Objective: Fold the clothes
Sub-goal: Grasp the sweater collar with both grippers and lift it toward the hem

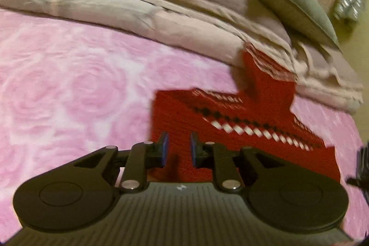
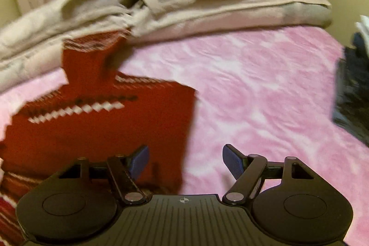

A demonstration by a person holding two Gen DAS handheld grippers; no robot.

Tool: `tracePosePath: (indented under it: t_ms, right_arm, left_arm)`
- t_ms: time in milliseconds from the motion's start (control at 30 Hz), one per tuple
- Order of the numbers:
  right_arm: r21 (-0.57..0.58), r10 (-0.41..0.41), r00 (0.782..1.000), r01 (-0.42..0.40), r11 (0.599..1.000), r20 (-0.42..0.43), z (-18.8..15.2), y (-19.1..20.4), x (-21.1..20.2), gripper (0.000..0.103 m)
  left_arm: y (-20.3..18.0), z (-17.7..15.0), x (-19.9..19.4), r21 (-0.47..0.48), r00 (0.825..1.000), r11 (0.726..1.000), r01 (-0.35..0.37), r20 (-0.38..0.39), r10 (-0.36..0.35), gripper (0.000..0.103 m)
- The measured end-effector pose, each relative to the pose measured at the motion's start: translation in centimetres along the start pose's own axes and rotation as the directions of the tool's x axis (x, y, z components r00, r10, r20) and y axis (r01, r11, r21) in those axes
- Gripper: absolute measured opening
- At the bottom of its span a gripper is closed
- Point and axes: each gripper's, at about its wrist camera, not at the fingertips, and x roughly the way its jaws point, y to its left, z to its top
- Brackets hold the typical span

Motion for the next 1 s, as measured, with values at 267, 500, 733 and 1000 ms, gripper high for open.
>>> tracePosePath:
  t_ms: [267, 500, 733, 1000]
  right_arm:
    - [-0.023, 0.016, 0.99, -0.02, 1.0, -0.143, 1.8, 0.4, 4.6, 0.073]
    - [0.1, 0.181, 0.98, -0.173, 0.98, -0.081, 9.5, 0.0, 8.7, 0.073]
    - [0.316, 0.386, 0.923, -0.369, 0.874, 0.01, 16.9, 1.3, 16.2, 0.073]
    - [0.359, 0.396, 0.918, -0.377, 0.854, 0.022, 19.4, 3.6, 22.2, 0.057]
  left_arm:
    - [-1.1, 1.2, 2.7, 0.047, 0.995, 0.999, -0.024, -0.095, 0.028, 0.016]
    - [-4.5, 6.9, 7.6, 0.025, 0.996, 0.998, 0.059, -0.068, -0.057, 0.035]
    - [-8.4, 12.6, 13.7, -0.003, 0.987, 0.988, 0.154, -0.051, -0.154, 0.045]
    - [-9.8, 15.6, 16.6, -0.057, 0.948, 0.947, 0.317, -0.021, -0.319, 0.026]
